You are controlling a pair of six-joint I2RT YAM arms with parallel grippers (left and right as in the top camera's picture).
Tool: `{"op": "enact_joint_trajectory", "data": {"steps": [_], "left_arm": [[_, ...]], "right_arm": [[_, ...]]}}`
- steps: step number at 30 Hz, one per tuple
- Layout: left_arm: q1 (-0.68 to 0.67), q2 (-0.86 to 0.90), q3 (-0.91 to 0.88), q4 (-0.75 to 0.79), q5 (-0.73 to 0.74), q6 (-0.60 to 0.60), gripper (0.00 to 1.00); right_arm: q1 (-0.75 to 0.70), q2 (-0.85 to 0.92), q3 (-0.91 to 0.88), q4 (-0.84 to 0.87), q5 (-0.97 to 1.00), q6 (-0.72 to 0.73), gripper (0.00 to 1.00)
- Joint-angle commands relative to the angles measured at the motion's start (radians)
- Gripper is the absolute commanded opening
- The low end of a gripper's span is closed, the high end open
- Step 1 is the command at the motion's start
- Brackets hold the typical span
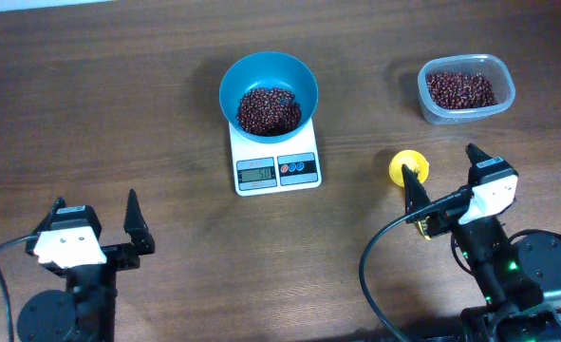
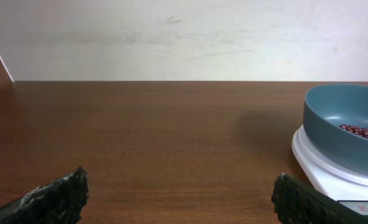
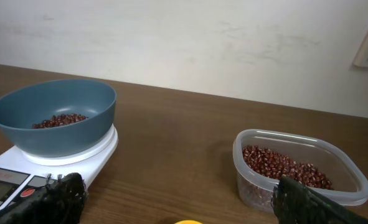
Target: Scoop item into bowl and weigh 50g on scale
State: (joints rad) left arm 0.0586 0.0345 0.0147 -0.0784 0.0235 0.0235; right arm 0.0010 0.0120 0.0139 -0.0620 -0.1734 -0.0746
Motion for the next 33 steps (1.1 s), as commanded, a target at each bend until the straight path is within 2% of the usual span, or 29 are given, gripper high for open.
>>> {"op": "enact_joint_trajectory", "data": {"steps": [1,13,18,33], "left_arm": [[0.005,0.003,-0.005,-0.002,0.014,0.016,0.99],[0.005,-0.030,-0.005,-0.001,0.014,0.016,0.99],[-0.099,-0.030,-0.005,-0.001,0.014,0.016,0.99],[-0.099,-0.030,-0.005,-0.001,0.014,0.016,0.99]], "right_arm": [[0.006,-0.006,-0.008,-0.001,0.002,0.008,0.99],[0.006,-0.006,-0.008,-0.001,0.002,0.008,0.99],[0.006,-0.006,-0.008,-0.001,0.002,0.008,0.99],[0.006,-0.006,-0.008,-0.001,0.002,0.008,0.99]]}}
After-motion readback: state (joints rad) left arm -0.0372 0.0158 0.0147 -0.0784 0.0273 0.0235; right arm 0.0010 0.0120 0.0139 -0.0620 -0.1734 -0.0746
